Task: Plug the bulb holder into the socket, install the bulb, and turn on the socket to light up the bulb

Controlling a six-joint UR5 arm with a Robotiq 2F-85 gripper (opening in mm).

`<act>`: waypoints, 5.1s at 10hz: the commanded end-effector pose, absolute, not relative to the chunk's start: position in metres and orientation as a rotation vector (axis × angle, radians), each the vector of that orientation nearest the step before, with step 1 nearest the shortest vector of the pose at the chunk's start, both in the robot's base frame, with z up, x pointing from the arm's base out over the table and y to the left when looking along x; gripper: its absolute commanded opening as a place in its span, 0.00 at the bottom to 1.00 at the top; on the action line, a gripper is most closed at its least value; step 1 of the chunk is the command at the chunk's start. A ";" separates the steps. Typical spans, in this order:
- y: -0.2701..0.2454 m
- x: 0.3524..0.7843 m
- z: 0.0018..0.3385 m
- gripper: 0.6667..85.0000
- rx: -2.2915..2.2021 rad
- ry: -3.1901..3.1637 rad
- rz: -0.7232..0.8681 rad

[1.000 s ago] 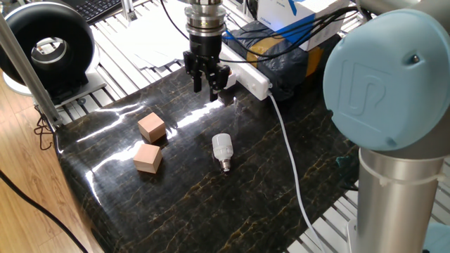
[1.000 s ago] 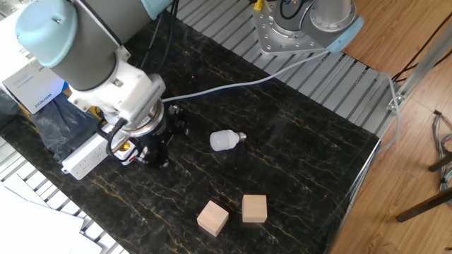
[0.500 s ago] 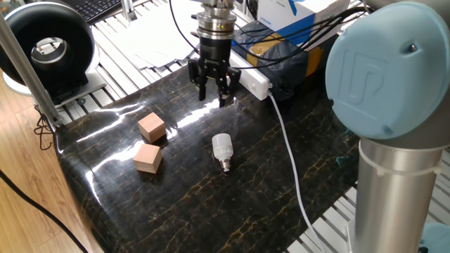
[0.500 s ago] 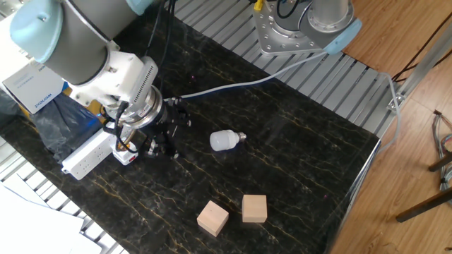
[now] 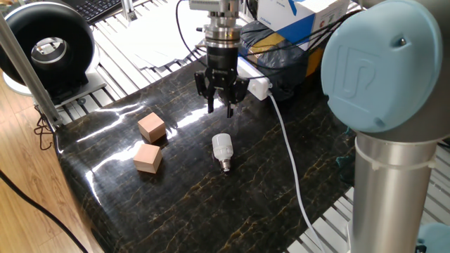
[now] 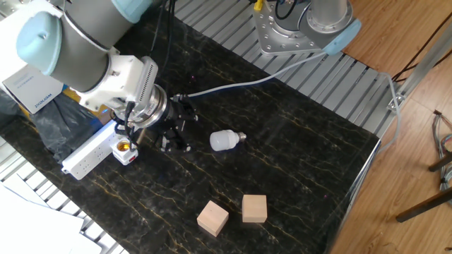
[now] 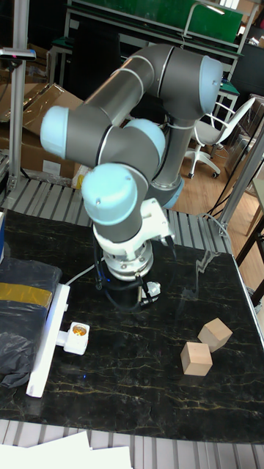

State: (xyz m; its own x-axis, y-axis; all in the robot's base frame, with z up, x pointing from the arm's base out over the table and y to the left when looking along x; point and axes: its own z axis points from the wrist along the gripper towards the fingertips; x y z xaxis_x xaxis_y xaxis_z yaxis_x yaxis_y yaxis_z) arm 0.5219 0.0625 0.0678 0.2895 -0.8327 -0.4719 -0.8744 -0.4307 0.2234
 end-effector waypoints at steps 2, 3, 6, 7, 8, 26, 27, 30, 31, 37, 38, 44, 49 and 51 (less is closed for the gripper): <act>0.092 0.523 0.051 0.59 -2.375 1.517 0.910; 0.091 0.521 0.051 0.59 -2.384 1.525 0.915; 0.089 0.509 0.054 0.58 -2.381 1.510 0.969; 0.088 0.506 0.054 0.58 -2.376 1.507 0.977; 0.086 0.505 0.053 0.60 -2.385 1.491 0.972; 0.089 0.478 0.037 0.77 -2.316 1.298 1.055; 0.087 0.477 0.035 0.76 -2.320 1.305 1.053; 0.085 0.478 0.029 0.75 -2.327 1.310 1.038; 0.085 0.478 0.028 0.74 -2.326 1.307 1.038; 0.094 0.479 0.027 0.73 -2.296 1.286 1.063; 0.095 0.480 0.026 0.72 -2.291 1.294 1.062; 0.091 0.480 0.028 0.64 -2.291 1.316 1.066; 0.089 0.478 0.032 0.55 -2.288 1.334 1.079; 0.087 0.476 0.040 0.51 -2.280 1.361 1.094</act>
State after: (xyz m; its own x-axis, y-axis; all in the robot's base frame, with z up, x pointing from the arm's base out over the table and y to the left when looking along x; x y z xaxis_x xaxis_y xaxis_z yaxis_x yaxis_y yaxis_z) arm 0.4754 0.0869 0.0309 0.2938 -0.6324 -0.7167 -0.8325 -0.5378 0.1333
